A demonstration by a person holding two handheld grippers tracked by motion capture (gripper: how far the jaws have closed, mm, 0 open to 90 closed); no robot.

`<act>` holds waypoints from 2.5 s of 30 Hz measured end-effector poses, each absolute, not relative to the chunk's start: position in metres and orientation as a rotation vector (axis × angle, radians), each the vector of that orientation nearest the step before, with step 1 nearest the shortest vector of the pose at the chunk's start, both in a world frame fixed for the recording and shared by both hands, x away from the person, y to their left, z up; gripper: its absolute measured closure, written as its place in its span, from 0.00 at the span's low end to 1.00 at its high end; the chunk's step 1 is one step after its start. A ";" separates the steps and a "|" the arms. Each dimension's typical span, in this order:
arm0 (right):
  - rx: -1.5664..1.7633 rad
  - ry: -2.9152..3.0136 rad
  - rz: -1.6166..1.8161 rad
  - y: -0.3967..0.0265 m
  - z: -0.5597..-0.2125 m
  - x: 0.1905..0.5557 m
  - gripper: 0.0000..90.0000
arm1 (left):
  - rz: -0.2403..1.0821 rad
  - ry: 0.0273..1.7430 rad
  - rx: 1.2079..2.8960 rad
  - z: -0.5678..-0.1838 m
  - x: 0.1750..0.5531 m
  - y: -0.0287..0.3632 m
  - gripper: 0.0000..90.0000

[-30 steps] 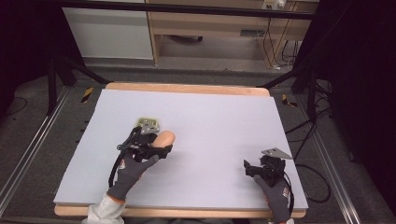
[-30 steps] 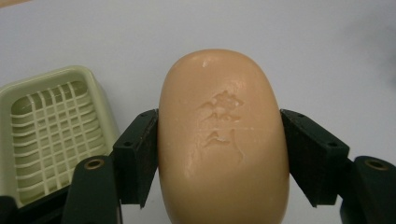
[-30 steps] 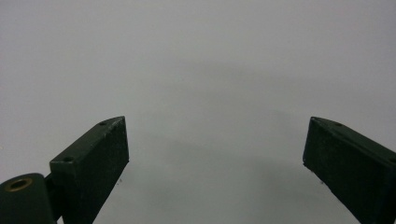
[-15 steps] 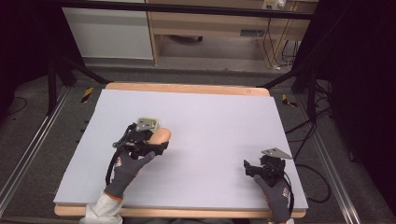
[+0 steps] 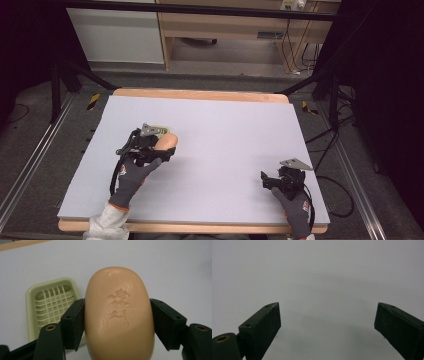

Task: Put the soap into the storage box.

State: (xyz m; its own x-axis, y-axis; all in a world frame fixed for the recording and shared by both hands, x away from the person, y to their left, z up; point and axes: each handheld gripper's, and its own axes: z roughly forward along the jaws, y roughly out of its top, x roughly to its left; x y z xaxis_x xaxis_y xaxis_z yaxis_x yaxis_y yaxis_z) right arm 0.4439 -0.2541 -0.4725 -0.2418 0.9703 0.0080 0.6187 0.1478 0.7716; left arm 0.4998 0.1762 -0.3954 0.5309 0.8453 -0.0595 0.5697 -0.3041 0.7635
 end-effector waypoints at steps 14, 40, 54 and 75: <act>1.515 1.925 0.916 -0.254 -0.472 0.444 0.08 | 0.480 1.183 1.990 -0.395 0.510 0.186 0.35; 1.517 1.925 0.912 -0.254 -0.473 0.445 0.08 | 0.519 1.251 2.002 -0.406 0.536 0.196 0.35; 1.516 1.927 0.910 -0.253 -0.474 0.446 0.08 | 0.525 1.297 1.976 -0.415 0.548 0.205 0.35; 1.519 1.926 0.908 -0.252 -0.474 0.447 0.08 | 0.524 1.327 2.003 -0.431 0.562 0.208 0.35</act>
State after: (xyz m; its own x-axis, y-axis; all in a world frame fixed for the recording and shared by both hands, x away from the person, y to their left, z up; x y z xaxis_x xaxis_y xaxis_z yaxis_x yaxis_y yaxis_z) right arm 0.4465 -0.2522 -0.4739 -0.2358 0.9718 0.0060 0.6233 0.1465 0.7682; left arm 0.5618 0.2077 -0.4313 0.4025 0.9149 -0.0320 0.6461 -0.2591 0.7179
